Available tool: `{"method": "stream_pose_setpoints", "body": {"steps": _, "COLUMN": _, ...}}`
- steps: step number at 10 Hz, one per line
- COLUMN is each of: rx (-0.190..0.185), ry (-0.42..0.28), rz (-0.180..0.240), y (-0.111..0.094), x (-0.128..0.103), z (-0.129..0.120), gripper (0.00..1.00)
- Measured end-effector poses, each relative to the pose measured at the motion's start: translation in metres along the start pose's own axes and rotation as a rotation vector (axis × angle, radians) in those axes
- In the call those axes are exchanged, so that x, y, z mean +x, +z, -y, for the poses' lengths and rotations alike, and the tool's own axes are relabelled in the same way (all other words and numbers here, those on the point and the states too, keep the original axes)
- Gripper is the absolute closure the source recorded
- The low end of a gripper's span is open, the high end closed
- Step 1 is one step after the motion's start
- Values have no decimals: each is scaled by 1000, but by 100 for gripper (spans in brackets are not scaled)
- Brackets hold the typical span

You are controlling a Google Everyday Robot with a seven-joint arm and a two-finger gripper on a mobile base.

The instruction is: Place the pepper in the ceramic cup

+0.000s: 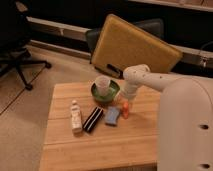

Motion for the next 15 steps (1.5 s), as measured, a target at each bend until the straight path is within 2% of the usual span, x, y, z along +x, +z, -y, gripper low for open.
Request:
{"method": "stream_pose_setpoints", "body": {"steps": 4, "rx": 41, "ry": -22, "rz": -5, "y": 11, "x": -2, "z": 2, "gripper": 35}}
{"method": "stream_pose_setpoints", "body": {"steps": 8, "rx": 99, "ry": 3, "rz": -12, "y": 24, "x": -13, "z": 16, "gripper": 35}}
{"method": "stream_pose_setpoints", "body": {"steps": 12, "rx": 161, "ry": 36, "rz": -66, "y": 49, "x": -13, "z": 32, "gripper": 37}}
{"method": "stream_pose_setpoints", "body": {"steps": 13, "rx": 171, "ry": 40, "rz": -71, "y": 53, "x": -14, "z": 34, "gripper": 42}}
{"method": "stream_pose_setpoints", "body": {"steps": 15, "rx": 186, "ry": 53, "rz": -76, "y": 57, "x": -18, "z": 36, "gripper": 65}}
